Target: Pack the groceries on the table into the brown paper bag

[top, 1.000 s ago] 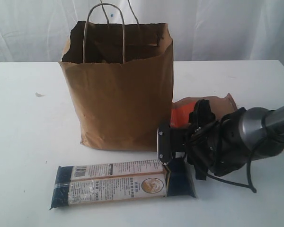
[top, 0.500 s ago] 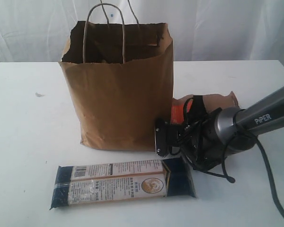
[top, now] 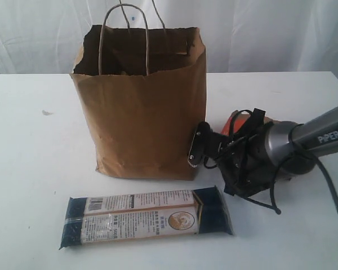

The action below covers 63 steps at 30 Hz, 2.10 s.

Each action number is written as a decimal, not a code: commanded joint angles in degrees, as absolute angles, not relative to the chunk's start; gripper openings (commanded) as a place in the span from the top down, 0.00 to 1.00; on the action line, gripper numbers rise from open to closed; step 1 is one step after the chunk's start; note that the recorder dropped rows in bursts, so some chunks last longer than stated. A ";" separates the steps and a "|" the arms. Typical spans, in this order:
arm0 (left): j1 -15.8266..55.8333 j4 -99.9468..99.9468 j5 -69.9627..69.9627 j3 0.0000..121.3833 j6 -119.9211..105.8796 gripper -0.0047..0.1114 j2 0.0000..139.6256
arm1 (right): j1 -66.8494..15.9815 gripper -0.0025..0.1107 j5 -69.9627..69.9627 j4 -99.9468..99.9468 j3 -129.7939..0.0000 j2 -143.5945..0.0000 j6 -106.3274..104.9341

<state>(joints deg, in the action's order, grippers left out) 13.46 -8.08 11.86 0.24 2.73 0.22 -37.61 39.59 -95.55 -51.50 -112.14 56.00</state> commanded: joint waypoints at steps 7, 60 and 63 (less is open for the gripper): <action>13.32 -8.46 11.90 0.00 2.60 0.96 0.00 | -37.75 0.98 33.48 -80.82 -51.22 -98.66 57.59; 13.32 -8.46 11.90 0.00 2.60 0.96 0.00 | -37.62 0.38 32.84 -73.98 -50.16 -72.49 120.56; 13.32 -8.46 11.90 0.00 2.60 0.96 0.00 | -37.62 0.38 32.67 -73.98 -52.55 -76.86 120.56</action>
